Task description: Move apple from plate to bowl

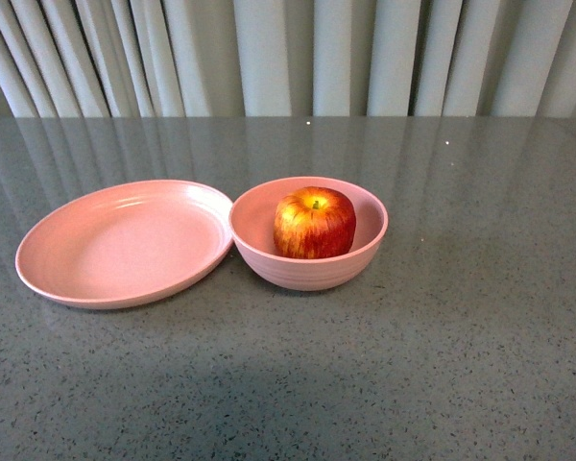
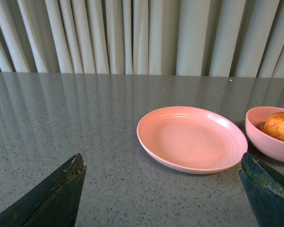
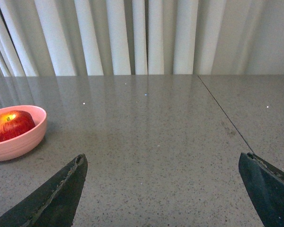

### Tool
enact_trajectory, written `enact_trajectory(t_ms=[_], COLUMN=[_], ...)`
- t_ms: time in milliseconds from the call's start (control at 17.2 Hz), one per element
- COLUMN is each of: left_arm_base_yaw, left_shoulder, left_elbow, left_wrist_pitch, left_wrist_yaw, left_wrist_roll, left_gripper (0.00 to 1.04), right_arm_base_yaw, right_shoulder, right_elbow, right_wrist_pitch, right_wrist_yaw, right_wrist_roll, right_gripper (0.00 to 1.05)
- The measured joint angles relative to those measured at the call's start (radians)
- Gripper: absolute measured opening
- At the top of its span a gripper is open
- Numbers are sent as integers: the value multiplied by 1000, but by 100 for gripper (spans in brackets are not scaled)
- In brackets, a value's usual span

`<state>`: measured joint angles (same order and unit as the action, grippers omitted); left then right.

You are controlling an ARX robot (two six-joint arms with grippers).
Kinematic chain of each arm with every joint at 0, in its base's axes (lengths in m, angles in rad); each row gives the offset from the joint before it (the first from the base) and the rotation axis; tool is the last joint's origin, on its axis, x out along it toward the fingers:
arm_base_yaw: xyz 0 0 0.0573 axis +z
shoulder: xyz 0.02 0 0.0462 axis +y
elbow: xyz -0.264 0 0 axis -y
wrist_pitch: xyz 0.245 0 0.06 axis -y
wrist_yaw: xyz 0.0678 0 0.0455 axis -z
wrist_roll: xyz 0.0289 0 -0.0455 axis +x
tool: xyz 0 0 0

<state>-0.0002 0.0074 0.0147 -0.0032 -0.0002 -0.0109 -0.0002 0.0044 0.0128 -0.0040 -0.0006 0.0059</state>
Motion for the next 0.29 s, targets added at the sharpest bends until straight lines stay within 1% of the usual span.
enact_trajectory(t_ms=[291], left_arm_base_yaw=[0], left_shoulder=[0], left_elbow=[0], left_wrist_pitch=[0], left_wrist_yaw=[0], left_wrist_roll=[0], left_gripper=[98], right_arm_base_yaw=[0], right_shoulder=[0], right_elbow=[0], right_wrist_pitch=[0], right_wrist_yaw=[0], right_wrist_roll=[0], right_gripper=[98])
